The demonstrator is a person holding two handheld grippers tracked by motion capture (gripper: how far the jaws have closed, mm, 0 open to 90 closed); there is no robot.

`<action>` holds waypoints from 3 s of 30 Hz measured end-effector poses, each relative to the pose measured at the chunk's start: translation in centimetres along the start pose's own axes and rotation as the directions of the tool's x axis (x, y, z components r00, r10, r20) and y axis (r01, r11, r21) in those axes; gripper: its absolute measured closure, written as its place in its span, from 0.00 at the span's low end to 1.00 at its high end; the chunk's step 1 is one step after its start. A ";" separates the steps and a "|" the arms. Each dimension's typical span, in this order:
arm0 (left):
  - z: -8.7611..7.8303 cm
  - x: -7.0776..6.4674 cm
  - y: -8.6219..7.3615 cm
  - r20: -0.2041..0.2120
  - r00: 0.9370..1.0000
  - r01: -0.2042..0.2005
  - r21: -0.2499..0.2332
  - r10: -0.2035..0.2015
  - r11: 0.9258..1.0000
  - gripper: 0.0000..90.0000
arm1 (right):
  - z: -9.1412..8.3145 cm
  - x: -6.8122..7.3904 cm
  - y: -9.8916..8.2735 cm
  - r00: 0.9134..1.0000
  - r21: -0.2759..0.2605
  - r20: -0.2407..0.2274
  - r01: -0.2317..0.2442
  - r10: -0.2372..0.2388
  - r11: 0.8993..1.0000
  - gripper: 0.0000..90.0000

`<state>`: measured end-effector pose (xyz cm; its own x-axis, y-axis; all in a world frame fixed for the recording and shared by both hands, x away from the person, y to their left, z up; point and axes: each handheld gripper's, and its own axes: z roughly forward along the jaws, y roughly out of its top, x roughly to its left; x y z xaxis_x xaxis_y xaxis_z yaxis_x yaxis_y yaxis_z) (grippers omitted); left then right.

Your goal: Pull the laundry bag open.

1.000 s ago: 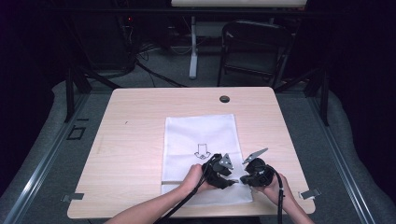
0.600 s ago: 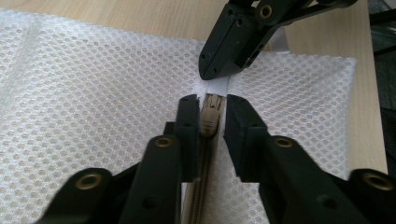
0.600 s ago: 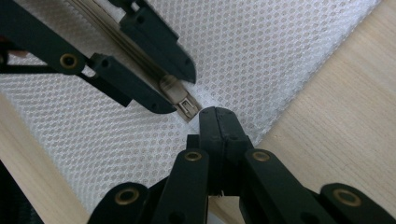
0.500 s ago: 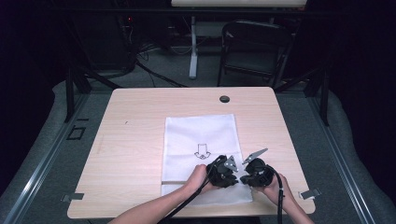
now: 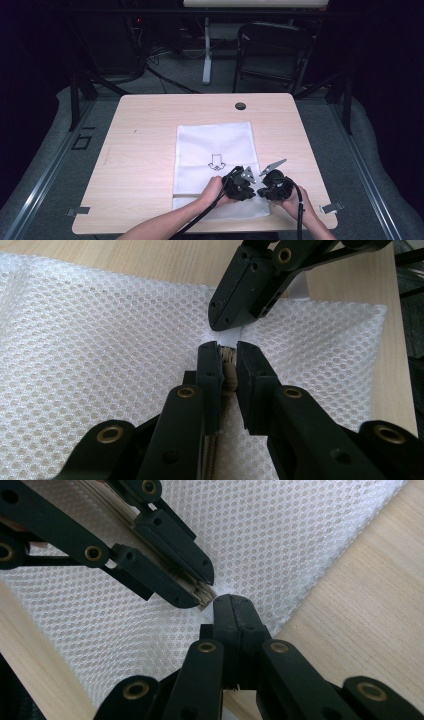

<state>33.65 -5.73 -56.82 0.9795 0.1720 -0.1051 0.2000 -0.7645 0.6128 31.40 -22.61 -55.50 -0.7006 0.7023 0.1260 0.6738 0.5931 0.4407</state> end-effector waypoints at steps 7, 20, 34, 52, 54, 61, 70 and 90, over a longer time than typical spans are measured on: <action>-0.1 0.0 0.0 -0.001 1.000 0.003 -0.005 -0.003 1.000 0.91 | 0.0 0.0 0.1 1.000 0.014 0.010 0.008 -0.008 1.000 1.00; -0.4 -0.1 0.1 -0.009 1.000 -0.007 0.009 0.007 1.000 0.91 | 0.0 0.1 0.0 1.000 0.004 0.002 -0.011 0.011 1.000 1.00; -0.8 0.1 -0.3 -0.004 1.000 -0.002 0.008 0.002 1.000 0.91 | 0.0 -0.1 0.0 1.000 0.012 0.001 -0.013 0.013 1.000 1.00; -1.7 0.5 -1.0 0.007 1.000 0.009 0.010 -0.009 1.000 0.91 | 0.0 -0.1 0.0 1.000 0.020 0.012 -0.016 0.016 1.000 1.00; -1.7 0.5 -1.0 0.005 1.000 0.006 0.012 -0.006 1.000 0.91 | 0.0 0.0 0.1 1.000 0.014 0.009 -0.020 0.020 1.000 1.00; -1.7 0.6 -1.0 0.007 1.000 0.001 0.017 -0.001 1.000 0.91 | 0.0 0.1 0.1 1.000 0.028 0.019 -0.013 0.012 1.000 1.00; -1.7 0.9 -1.0 0.022 1.000 0.002 0.029 -0.003 1.000 0.91 | 0.0 0.3 0.1 1.000 0.029 0.020 -0.022 0.022 0.999 1.00; -2.6 1.1 -1.9 0.031 1.000 0.002 0.027 -0.003 1.000 0.91 | 0.1 0.3 0.1 0.999 0.028 0.012 -0.039 0.038 0.999 1.00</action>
<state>34.28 -2.52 -56.05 0.9792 0.1546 -0.1315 0.2027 -0.7806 0.5913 31.28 -22.32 -55.46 -0.6716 0.7290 0.1325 0.7066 0.5763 0.4105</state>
